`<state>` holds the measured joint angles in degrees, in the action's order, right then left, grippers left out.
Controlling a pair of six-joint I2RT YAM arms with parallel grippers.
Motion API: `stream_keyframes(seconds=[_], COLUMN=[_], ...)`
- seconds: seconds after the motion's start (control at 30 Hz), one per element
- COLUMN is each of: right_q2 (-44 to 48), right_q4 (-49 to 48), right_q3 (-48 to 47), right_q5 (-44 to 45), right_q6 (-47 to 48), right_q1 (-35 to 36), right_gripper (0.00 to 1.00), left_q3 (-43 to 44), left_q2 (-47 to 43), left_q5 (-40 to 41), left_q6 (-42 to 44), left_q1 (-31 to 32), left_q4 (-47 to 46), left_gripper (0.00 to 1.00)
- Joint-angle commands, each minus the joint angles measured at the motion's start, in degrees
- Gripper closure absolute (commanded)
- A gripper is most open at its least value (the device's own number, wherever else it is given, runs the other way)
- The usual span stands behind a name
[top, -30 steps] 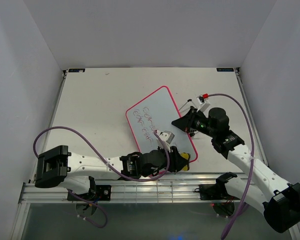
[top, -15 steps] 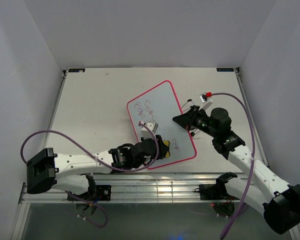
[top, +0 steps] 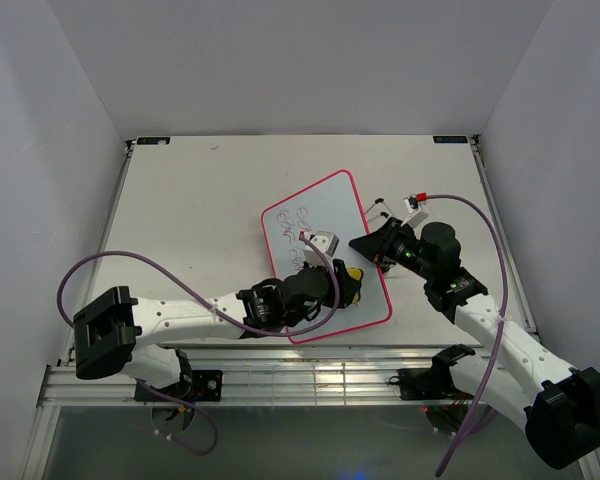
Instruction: Erase the whiteboard
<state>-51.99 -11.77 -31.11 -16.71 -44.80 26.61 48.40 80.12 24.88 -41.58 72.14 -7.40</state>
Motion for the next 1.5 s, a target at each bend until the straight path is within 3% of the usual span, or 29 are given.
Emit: stream_keyframes(seconds=[0.0,0.13,0.2,0.3,0.5,0.87,1.07,1.13,1.33,1.47], right_q2=[2.2,1.6,1.7,2.1,1.9,0.7,1.4,1.8,3.6,5.7], right_q4=[-11.2,-10.5,-10.0,-8.7,-8.8,-8.8,-8.7,-8.6,-7.7,-6.7], right_q3=[-4.7,-6.1,-6.6,-7.2,-7.3,-8.3,-7.5,-7.3,-5.9,-4.9], right_q5=[-6.0,-5.1,-4.6,-3.6,-3.2,-3.2,-2.6,-2.6,-3.8,-5.9], right_q6=[-5.9,-5.2,-5.0,-4.4,-4.9,-5.1,-5.0,-5.0,-5.0,-4.6], right_q1=[2.2,1.8,1.7,1.5,1.4,1.4,1.3,1.1,1.0,1.0], right_gripper=[0.92,0.92,0.92,0.92,0.92,0.92,0.92,0.92,0.92,0.92], left_q3=[0.8,-1.3,-1.0,-1.9,-5.0,-1.7,-2.4,-3.3,-4.8,-7.7], left_q2=[3.8,1.5,-0.1,-2.4,-3.3,3.6,2.9,0.8,-3.4,-6.5], left_q5=[-5.2,-5.1,-0.6,0.1,-3.6,-5.5,-4.6,-0.8,2.0,0.3], left_q6=[-0.3,-0.8,-1.8,-2.9,-1.0,1.5,1.2,2.6,-0.6,-2.8], left_q1=[1.4,1.4,0.5,-4.3,-6.3,6.2,7.3,7.1,-2.3,-12.4], left_q4=[-2.2,-1.5,2.5,10.3,6.2,-4.5,-5.5,-4.6,5.4,9.2], left_gripper=[1.0,1.0,1.0,1.0,1.0,1.0,1.0,1.0,1.0,1.0])
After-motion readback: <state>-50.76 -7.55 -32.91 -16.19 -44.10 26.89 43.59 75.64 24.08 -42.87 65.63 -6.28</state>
